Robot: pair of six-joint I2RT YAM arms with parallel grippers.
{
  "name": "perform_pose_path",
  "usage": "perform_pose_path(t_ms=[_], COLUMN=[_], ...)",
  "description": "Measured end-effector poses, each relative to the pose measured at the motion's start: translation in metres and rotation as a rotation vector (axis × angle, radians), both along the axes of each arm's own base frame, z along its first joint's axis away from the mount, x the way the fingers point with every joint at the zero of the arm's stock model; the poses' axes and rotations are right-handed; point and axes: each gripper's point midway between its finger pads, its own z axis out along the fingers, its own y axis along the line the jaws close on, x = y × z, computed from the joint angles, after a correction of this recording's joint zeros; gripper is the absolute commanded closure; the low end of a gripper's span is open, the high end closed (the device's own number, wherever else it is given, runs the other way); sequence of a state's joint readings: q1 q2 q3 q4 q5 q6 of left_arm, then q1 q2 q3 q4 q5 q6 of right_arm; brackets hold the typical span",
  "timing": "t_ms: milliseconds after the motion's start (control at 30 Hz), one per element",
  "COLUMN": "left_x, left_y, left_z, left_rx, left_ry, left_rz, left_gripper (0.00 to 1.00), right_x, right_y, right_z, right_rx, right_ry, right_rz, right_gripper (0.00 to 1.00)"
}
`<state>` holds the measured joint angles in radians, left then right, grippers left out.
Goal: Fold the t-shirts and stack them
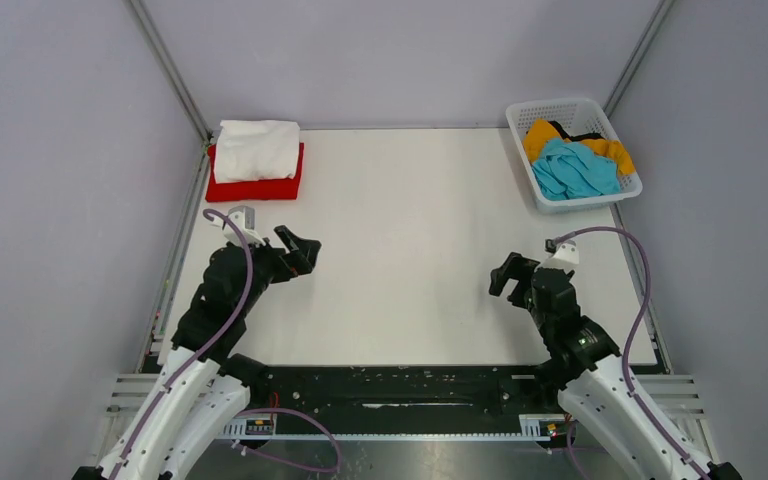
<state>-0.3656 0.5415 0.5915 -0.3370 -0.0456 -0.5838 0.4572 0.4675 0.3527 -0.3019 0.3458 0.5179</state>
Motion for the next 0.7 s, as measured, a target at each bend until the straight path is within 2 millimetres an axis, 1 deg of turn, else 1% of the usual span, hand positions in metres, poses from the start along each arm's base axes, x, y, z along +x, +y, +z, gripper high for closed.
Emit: perform_pose_path(t_ms=[100,200,300,333,367,433,467,533,633,700], left_x=[0.001,0.002,0.003,0.003,0.003,0.004,0.004,0.005,0.006,0.007], left_y=[0.002,0.004,0.005,0.005,0.006,0.007,0.007,0.008,0.010,0.011], left_z=[-0.004,-0.004,-0.004,-0.004,-0.004,-0.006,-0.006,-0.008,-0.010,-0.012], left_rx=[0.010,0.012,0.015,0.015,0.017,0.020,0.022,0.027,0.032,0.038], left_ry=[0.013,0.014,0.013,0.013,0.012,0.017,0.019,0.025,0.030,0.036], left_rz=[0.014,0.023,0.030,0.033,0.037,0.042,0.044,0.052,0.062,0.069], left_gripper=[0.01,0.01,0.01,0.01,0.01,0.01,0.01,0.01,0.01,0.01], right_x=[0.002,0.006,0.020,0.027,0.035,0.058,0.069,0.098,0.133,0.153], right_y=[0.001,0.003,0.004,0.003,0.002,-0.004,-0.009,-0.031,-0.072,-0.091], right_z=[0.000,0.010,0.036,0.047,0.057,0.080,0.090,0.104,0.107,0.105], right_rx=[-0.007,-0.005,-0.009,-0.019,-0.028,-0.028,-0.017,0.014,0.018,0.017], right_ry=[0.014,0.005,-0.040,-0.055,-0.064,-0.074,-0.080,-0.072,-0.025,0.017], right_rz=[-0.001,-0.001,-0.018,-0.032,-0.047,-0.088,-0.114,-0.194,-0.313,-0.354], right_gripper=[0.01,0.01,0.01,0.01,0.01,0.01,0.00,0.01,0.00,0.01])
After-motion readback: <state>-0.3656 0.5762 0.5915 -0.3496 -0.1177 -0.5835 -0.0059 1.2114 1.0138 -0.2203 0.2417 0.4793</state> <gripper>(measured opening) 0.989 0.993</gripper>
